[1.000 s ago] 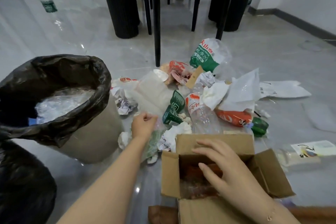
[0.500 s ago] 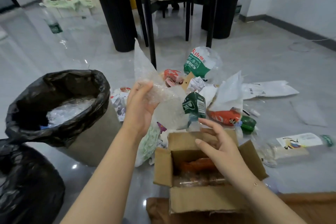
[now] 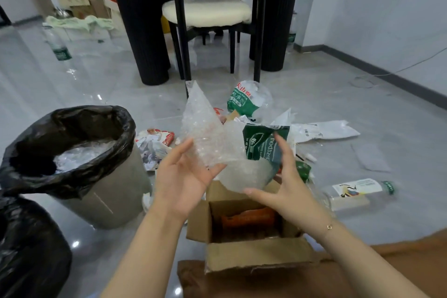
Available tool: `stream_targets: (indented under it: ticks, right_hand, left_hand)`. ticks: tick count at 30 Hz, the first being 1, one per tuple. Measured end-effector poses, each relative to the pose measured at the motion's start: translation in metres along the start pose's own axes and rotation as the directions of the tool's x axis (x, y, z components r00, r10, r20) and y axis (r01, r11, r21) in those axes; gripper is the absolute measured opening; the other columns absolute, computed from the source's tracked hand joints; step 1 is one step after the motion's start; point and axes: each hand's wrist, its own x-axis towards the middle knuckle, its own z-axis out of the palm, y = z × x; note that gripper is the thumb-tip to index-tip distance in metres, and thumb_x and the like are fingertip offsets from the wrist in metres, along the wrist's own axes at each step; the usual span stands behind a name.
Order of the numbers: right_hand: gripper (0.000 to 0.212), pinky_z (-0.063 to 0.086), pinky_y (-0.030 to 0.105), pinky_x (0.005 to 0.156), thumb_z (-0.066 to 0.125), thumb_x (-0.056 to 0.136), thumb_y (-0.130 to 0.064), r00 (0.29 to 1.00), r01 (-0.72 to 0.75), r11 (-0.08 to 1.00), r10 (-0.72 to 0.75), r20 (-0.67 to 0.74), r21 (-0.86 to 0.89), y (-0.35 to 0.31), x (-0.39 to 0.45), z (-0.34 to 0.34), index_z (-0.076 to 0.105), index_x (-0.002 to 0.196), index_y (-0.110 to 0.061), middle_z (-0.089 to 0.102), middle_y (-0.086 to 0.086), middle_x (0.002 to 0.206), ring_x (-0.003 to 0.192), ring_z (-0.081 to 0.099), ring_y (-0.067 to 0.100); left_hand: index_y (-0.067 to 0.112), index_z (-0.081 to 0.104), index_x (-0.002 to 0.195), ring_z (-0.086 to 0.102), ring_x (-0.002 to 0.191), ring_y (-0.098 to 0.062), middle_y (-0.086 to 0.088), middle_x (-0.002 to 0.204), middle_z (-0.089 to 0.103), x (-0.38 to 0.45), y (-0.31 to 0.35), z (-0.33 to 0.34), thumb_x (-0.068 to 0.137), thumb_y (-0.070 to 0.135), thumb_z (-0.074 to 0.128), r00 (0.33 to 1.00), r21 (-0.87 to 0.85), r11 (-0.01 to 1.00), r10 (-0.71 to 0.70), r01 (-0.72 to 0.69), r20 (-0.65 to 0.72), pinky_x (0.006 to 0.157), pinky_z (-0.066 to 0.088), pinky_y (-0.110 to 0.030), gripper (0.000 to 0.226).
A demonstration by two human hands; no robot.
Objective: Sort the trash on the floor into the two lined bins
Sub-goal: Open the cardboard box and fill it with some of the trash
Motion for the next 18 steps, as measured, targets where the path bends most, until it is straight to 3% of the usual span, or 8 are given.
stream_targets:
  ticks: [2,4,7,10,11,13,15,18]
  right_hand:
    - [0.098,0.029,0.015,0.107,0.077,0.072,-0.046,0.998,0.053,0.991,-0.051,0.021,-0.122,0.005,-0.004,0.007,0.009,0.143,-0.053,0.014,-0.043,0.141,0.130,0.025,-0.017]
    - [0.070,0.040,0.020,0.104,0.072,0.081,-0.039,0.988,0.114,0.982,-0.129,-0.090,-0.152,0.014,-0.005,0.016,0.033,0.139,-0.045,0.034,-0.039,0.135,0.124,0.037,-0.015]
    - [0.031,0.052,0.035,0.091,0.066,0.089,-0.025,0.972,0.126,0.990,-0.112,-0.205,0.059,0.018,-0.004,0.021,0.062,0.119,-0.030,0.063,-0.020,0.114,0.110,0.058,0.003]
    - [0.025,0.056,0.028,0.084,0.064,0.088,-0.012,0.975,0.042,0.943,0.034,-0.219,0.330,0.020,0.001,0.013,0.066,0.112,-0.017,0.071,-0.007,0.107,0.102,0.066,0.009]
    - [0.022,0.056,0.024,0.081,0.063,0.087,-0.009,0.967,0.022,0.923,0.078,-0.242,0.385,0.022,0.003,0.008,0.067,0.108,-0.014,0.073,-0.005,0.102,0.098,0.067,0.009]
    - [0.015,0.056,0.020,0.073,0.061,0.086,-0.005,0.942,-0.018,0.856,0.188,-0.278,0.517,0.027,0.008,-0.003,0.066,0.099,-0.012,0.074,-0.003,0.093,0.089,0.069,0.010]
    - [0.014,0.055,0.019,0.069,0.058,0.088,-0.006,0.929,-0.071,0.773,0.281,-0.240,0.630,0.032,0.012,-0.015,0.065,0.098,-0.012,0.074,-0.003,0.091,0.086,0.069,0.010]
    - [0.018,0.056,0.022,0.075,0.055,0.091,-0.017,0.935,-0.180,0.684,0.342,-0.093,0.706,0.038,0.014,-0.028,0.065,0.105,-0.013,0.073,0.000,0.101,0.094,0.069,0.012]
  left_hand:
    - [0.015,0.066,0.094,0.053,0.126,-0.030,-0.006,0.128,0.060,0.001,-0.007,0.002,0.092,0.017,0.050,0.999,0.078,0.996,-0.049,0.049,-0.006,0.095,0.050,-0.050,0.016]
    - [0.014,0.057,0.107,0.050,0.128,-0.029,-0.010,0.131,0.054,0.004,-0.015,0.002,0.091,0.015,0.057,0.996,0.111,0.990,-0.090,0.091,-0.017,0.100,0.046,-0.053,0.016]
    - [0.011,0.062,0.108,0.053,0.125,-0.025,-0.012,0.128,0.056,0.006,-0.019,0.003,0.090,0.021,0.060,0.997,0.198,0.977,-0.076,0.079,-0.021,0.109,0.039,-0.049,0.020]
    - [0.023,0.064,0.113,0.053,0.124,-0.008,0.009,0.124,0.062,0.010,-0.013,-0.008,0.088,0.022,0.063,0.970,0.663,0.746,0.198,-0.058,-0.138,0.108,0.038,-0.033,0.025]
    - [0.028,0.062,0.116,0.049,0.125,-0.004,0.014,0.124,0.059,0.013,-0.011,-0.013,0.088,0.020,0.064,0.936,0.762,0.646,0.298,-0.054,-0.186,0.107,0.036,-0.030,0.030]
    - [0.031,0.052,0.127,0.040,0.128,-0.004,0.016,0.130,0.048,0.018,-0.006,-0.030,0.086,0.020,0.068,0.871,0.792,0.610,0.373,0.031,-0.321,0.103,0.033,-0.028,0.046]
    - [0.028,0.041,0.138,0.045,0.123,-0.006,0.014,0.133,0.047,0.024,0.000,-0.041,0.078,0.029,0.076,0.879,0.721,0.680,0.257,0.130,-0.401,0.101,0.034,-0.028,0.069]
    - [0.021,0.045,0.137,0.062,0.114,-0.016,0.005,0.125,0.065,0.031,0.006,-0.046,0.069,0.036,0.078,0.949,0.640,0.753,0.066,0.155,-0.308,0.104,0.044,-0.040,0.077]
